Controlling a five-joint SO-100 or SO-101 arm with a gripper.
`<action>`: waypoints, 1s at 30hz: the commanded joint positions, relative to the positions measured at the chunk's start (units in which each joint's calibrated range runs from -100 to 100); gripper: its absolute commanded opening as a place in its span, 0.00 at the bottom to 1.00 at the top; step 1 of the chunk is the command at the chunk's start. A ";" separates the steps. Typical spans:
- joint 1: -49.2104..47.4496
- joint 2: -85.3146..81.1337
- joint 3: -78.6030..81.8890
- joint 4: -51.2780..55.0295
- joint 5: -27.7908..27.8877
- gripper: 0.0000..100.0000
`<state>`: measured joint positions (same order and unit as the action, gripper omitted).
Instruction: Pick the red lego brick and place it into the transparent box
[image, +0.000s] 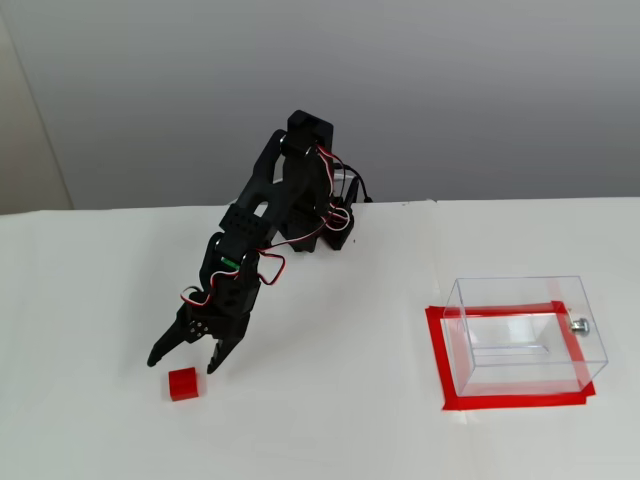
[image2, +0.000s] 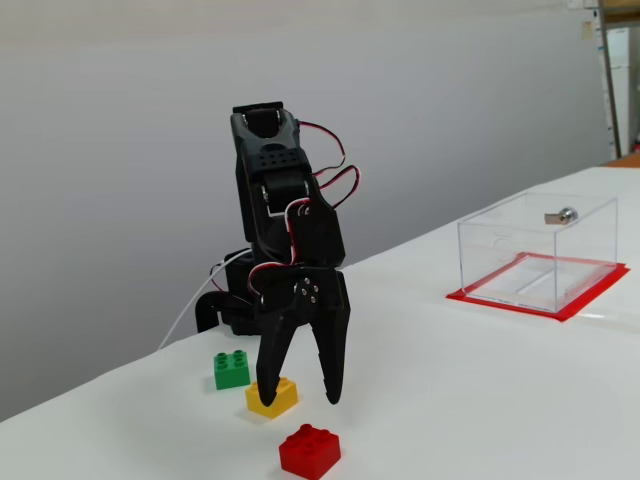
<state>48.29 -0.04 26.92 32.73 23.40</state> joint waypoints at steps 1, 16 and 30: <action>0.54 0.42 -2.69 -1.92 -0.23 0.37; 3.13 4.84 -2.78 -5.14 -1.64 0.37; 0.32 5.01 -2.78 -5.14 -2.63 0.37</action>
<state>50.00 5.20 26.92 28.19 20.91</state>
